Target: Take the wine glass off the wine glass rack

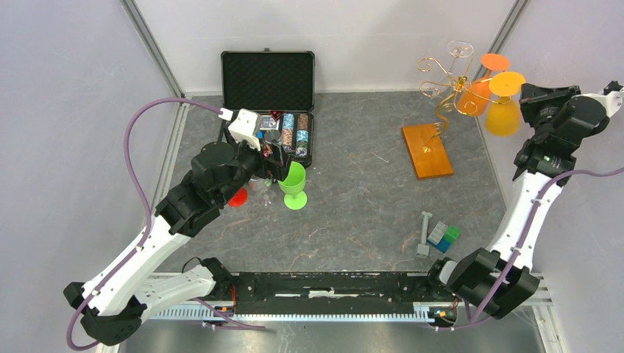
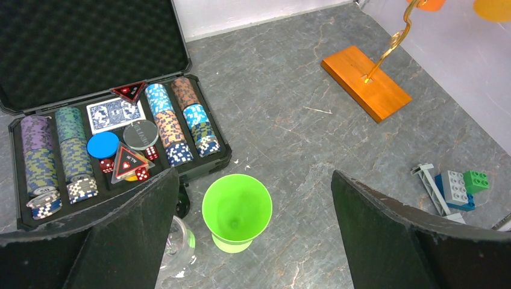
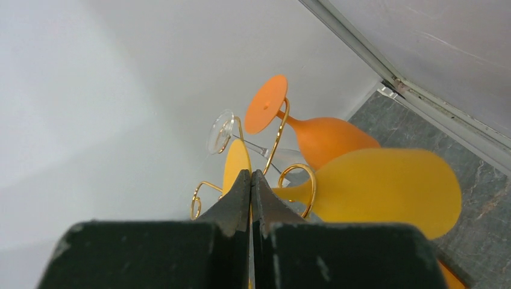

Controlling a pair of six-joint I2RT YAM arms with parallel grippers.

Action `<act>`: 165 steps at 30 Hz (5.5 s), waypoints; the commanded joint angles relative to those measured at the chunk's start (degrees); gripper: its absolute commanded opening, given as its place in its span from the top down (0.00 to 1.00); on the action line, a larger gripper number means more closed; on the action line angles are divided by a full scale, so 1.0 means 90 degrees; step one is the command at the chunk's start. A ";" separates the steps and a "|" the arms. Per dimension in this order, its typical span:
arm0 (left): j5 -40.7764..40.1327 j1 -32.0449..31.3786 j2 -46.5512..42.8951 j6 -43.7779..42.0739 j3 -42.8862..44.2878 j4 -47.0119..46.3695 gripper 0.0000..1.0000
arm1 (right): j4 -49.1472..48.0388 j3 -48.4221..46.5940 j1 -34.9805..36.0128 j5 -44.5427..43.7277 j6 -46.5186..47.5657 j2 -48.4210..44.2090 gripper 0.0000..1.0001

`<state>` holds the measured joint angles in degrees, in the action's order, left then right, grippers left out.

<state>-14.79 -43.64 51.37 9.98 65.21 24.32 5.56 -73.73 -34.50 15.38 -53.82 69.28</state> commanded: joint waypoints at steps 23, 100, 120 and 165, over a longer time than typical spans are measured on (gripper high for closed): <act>-0.0069 -0.0025 -0.0019 -0.0207 -0.0004 -0.0104 0.00 | -0.0569 0.0610 0.0249 -0.0155 -0.0416 -0.0428 1.00; 0.2573 -0.0024 0.0679 0.1180 -0.0240 -0.1534 0.00 | 0.0438 0.3364 0.2350 0.0333 -0.0273 -0.3936 1.00; 0.4369 0.1079 0.2412 0.5362 -0.0418 -0.4638 0.00 | -0.2711 0.2400 0.3571 0.1874 -0.3344 -0.3094 1.00; 0.4964 0.0424 0.4517 1.1421 -0.0552 -1.1614 0.66 | -0.3498 0.4153 0.3675 0.1056 -0.4893 -0.3422 1.00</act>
<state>28.99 -39.42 96.09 114.21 59.09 -78.37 -23.51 -37.60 -1.61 27.29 -96.01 38.37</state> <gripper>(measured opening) 0.382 0.006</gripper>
